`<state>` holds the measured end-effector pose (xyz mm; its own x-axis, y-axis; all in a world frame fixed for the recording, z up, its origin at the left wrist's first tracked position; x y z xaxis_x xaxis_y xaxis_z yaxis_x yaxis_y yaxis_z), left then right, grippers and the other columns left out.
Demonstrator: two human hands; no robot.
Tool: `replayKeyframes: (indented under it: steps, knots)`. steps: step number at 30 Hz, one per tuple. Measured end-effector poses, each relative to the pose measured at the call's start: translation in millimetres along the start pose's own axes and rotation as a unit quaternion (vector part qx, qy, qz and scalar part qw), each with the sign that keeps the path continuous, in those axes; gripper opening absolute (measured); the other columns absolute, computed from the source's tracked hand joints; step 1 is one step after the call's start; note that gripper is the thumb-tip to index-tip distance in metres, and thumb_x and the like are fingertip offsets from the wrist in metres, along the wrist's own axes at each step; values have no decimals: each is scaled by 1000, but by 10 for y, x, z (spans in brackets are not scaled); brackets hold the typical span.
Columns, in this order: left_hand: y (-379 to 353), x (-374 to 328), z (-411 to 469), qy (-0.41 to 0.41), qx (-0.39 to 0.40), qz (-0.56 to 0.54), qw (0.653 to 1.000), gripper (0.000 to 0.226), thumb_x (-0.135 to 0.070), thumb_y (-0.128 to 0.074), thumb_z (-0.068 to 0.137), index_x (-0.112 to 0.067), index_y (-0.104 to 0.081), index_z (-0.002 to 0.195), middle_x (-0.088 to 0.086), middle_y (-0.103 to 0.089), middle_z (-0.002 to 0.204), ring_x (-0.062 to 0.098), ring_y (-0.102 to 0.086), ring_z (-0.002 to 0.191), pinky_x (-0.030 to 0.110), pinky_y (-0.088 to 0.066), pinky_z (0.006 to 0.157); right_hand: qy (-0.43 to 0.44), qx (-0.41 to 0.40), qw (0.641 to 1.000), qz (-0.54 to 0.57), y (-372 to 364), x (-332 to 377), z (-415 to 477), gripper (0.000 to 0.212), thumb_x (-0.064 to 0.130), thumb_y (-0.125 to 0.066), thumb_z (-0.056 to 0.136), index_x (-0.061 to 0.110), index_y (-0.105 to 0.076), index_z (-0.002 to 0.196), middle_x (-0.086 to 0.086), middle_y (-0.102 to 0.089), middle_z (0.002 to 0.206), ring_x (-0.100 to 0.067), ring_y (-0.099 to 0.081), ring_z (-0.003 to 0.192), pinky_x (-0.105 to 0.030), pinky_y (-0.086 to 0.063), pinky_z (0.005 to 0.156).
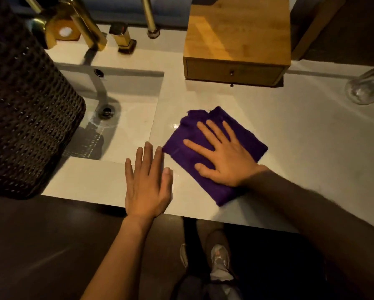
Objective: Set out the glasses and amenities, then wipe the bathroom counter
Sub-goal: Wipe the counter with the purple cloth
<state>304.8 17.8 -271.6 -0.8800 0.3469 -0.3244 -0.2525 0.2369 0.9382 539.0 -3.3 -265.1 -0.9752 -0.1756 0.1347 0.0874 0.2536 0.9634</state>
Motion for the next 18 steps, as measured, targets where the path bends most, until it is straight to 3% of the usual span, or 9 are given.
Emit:
replayKeyframes:
  steps: [3, 6, 8, 11, 15, 18]
  knots:
    - [14, 0, -14, 3, 7, 5, 1000, 62, -50, -13, 102, -28, -18, 160, -1, -6, 172, 17, 1, 159, 54, -5, 128, 52, 10, 998, -29, -184, 29, -796, 69, 66, -34, 92, 47, -11, 154, -10, -1, 167, -31, 0, 154, -59, -7, 121]
    - [1, -8, -8, 7, 18, 11, 1000, 60, -51, -18, 104, -30, -20, 160, -3, -6, 172, 16, 0, 159, 54, -3, 128, 34, 14, 999, -3, -302, -321, -1590, 68, 63, -45, 90, 46, -24, 153, -9, -11, 167, -33, -9, 154, -61, -15, 119]
    - [-9, -5, -4, 8, 16, 10, 1000, 59, -50, -21, 104, -30, -21, 159, -2, -7, 172, 16, -2, 159, 54, -3, 128, -25, 26, 999, 18, -324, -661, -1932, 67, 61, -44, 90, 44, -27, 152, -11, -14, 166, -35, -11, 153, -64, -16, 118]
    - [-26, 9, 5, 8, 11, 10, 1000, 59, -51, -21, 104, -30, -22, 159, -2, -7, 171, 15, -3, 159, 54, -2, 128, -151, 9, 988, 14, -274, -1097, -2023, 65, 68, -25, 93, 47, -14, 154, -12, -13, 166, -37, -14, 152, -62, -13, 119]
    - [-49, 17, 6, 7, 11, 12, 1000, 61, -55, -19, 103, -31, -19, 159, -3, -4, 172, 15, 0, 159, 54, 0, 128, -366, -57, 927, 53, -180, -1330, -1521, 70, 69, -20, 89, 46, -13, 154, -10, -8, 166, -30, -4, 153, -57, -3, 121]
    - [-30, 9, 6, -2, 7, 6, 1000, 61, -56, -20, 103, -33, -16, 160, -2, -2, 172, 17, 1, 159, 55, -2, 127, -454, -79, 885, 70, -78, -1230, -839, 72, 68, -18, 89, 43, -6, 155, -13, -4, 166, -35, 0, 153, -61, 1, 120]
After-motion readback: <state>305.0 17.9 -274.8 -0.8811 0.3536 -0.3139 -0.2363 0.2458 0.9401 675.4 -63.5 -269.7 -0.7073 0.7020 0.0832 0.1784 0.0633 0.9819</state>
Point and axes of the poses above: each hand's wrist, its own z-axis towards the middle knuckle, its own y-axis out of the back of the hand, x = y × z, the point moved 2 cm from there along z, towards the middle knuckle
